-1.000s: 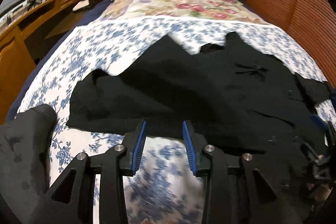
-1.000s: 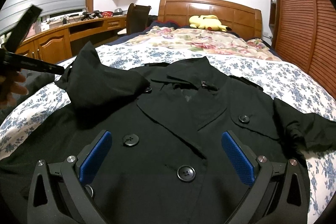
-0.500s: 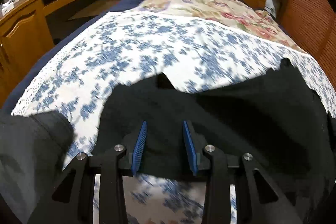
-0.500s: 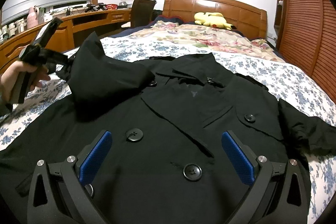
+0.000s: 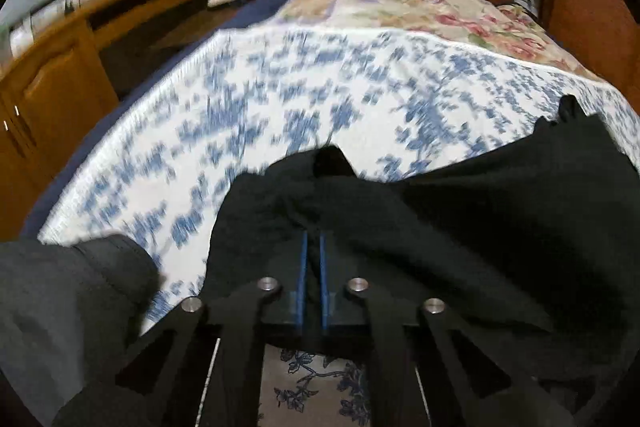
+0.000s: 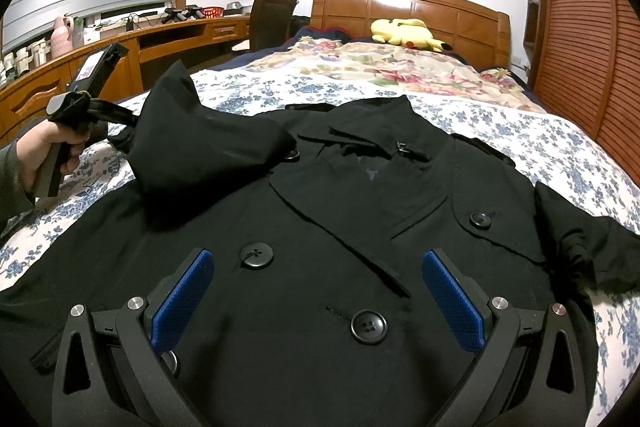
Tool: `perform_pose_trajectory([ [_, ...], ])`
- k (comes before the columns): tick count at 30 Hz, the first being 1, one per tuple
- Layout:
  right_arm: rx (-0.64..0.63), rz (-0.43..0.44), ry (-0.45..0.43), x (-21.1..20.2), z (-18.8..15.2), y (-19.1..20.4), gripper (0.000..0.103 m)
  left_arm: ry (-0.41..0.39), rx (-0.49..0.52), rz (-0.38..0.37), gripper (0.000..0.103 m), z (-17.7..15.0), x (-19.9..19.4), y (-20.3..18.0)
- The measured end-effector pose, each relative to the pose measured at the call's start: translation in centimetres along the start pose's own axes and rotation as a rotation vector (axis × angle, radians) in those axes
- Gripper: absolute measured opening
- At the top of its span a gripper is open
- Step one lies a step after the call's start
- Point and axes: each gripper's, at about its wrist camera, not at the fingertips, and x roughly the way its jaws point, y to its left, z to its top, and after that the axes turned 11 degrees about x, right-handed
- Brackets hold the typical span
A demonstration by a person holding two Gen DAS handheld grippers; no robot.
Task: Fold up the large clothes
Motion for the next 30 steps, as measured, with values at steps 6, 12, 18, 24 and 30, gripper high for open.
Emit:
perform_pose_trajectory([
  [6,0.01,0.002,-0.008,-0.1,0.0,-0.1,0.103,-0.089,0.043,0.001,0.002,2.8,-5.3,-1.8],
  [12,0.031,0.02,-0.011,-1.3,0.2,-0.6,0.103,-0.189,0.117,-0.037,0.002,5.8,-13.1,-6.6],
  [18,0.047,0.003,-0.018,-4.6,0.1,-2.8,0.103,-0.294,0.234,-0.113,0.002,7.9,-21.0,-14.2],
  [24,0.086,-0.094,-0.064,-8.8,-0.5,-6.6,0.103,-0.354,0.347,-0.211,0.002,8.2,-25.6,-21.7],
  [30,0.117,-0.178,-0.061,-12.1,-2.3,-9.7,0.103,-0.355,0.397,-0.272,0.002,6.6,-27.2,-26.0],
])
